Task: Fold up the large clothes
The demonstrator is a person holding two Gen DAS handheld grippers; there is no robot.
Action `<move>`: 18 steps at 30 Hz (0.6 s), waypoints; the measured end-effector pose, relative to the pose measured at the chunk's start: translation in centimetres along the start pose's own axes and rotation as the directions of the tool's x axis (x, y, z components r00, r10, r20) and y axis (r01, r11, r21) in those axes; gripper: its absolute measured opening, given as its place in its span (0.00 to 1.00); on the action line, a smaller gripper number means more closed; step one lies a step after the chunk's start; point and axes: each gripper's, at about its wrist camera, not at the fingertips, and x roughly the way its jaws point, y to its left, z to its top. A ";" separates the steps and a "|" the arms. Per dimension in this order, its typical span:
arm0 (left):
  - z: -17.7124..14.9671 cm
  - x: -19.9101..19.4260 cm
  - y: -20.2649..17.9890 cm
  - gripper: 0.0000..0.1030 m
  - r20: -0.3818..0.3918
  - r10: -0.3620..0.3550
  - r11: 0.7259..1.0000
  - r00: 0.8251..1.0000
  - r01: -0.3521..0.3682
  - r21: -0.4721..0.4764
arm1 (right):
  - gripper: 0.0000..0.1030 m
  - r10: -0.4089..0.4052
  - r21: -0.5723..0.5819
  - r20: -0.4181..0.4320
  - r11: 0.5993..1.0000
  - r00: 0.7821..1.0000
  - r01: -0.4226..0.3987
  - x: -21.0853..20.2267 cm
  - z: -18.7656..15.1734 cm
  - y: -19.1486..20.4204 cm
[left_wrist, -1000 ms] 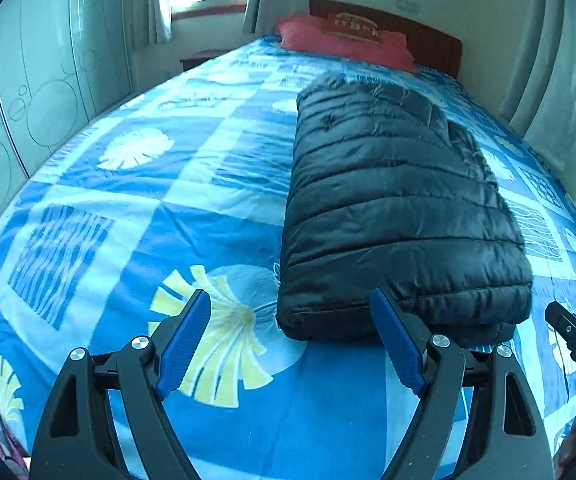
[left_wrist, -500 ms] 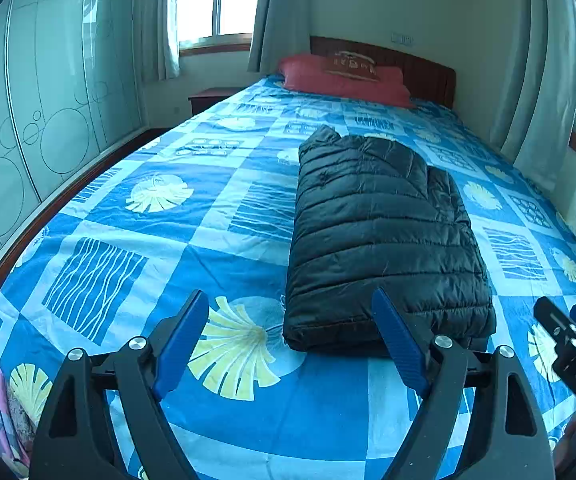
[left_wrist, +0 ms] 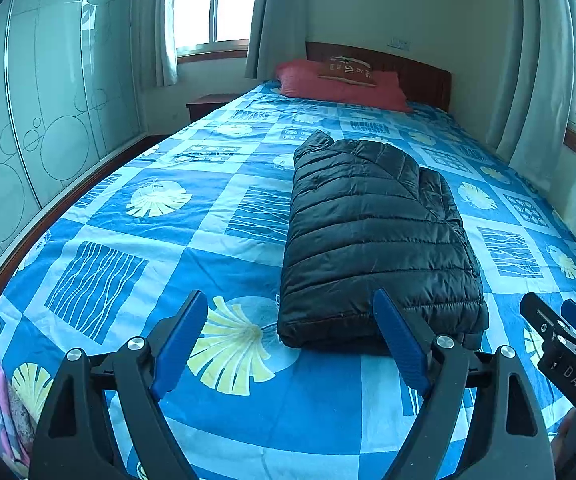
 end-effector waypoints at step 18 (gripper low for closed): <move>-0.3 0.3 0.0 0.81 -0.011 0.002 1.000 1.000 -0.002 -0.003 | 0.84 0.012 -0.008 0.002 1.000 1.000 -0.012 0.1 -0.2 0.5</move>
